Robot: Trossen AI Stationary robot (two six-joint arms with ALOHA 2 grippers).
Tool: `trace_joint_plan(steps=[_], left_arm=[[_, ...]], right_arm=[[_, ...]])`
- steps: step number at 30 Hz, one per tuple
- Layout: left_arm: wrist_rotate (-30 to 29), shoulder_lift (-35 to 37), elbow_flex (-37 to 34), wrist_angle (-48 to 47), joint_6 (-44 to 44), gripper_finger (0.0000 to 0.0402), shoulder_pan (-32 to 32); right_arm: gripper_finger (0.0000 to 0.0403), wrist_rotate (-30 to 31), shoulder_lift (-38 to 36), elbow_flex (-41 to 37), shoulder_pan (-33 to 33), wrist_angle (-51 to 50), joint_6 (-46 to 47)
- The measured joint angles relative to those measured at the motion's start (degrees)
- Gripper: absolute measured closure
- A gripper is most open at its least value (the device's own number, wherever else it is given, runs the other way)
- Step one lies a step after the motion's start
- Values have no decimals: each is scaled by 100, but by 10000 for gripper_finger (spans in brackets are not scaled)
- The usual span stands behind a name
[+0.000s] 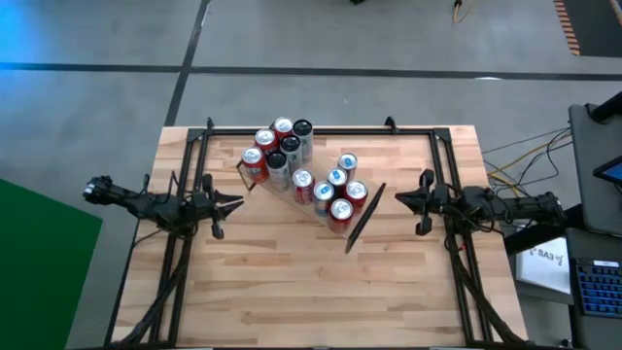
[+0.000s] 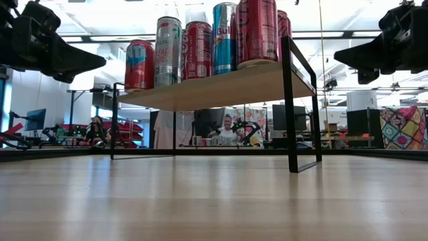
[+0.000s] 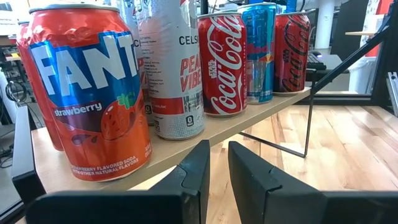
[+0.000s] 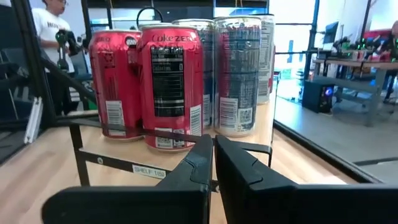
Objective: Place canned beverage on shelf
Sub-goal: Return to Home Position
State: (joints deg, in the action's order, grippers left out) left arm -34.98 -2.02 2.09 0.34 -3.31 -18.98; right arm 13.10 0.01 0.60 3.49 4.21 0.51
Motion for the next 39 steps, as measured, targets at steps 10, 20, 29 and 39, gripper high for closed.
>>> trace_joint_plan(steps=[10, 20, 29, 39], left_arm=[[-2, 0, 0, 2, 0, 358, 0], [-2, 0, 0, 2, 0, 358, 0], [-2, 0, 0, 2, 0, 358, 0], [-1, -2, 0, 2, 0, 358, 1]], right_arm=[[394, -19, 1, 0, 15, -139, -944], [394, -11, 125, 0, 15, -144, -1153], [394, -9, 125, -2, 15, -149, -1152], [394, -9, 126, -2, 15, -153, -1150]])
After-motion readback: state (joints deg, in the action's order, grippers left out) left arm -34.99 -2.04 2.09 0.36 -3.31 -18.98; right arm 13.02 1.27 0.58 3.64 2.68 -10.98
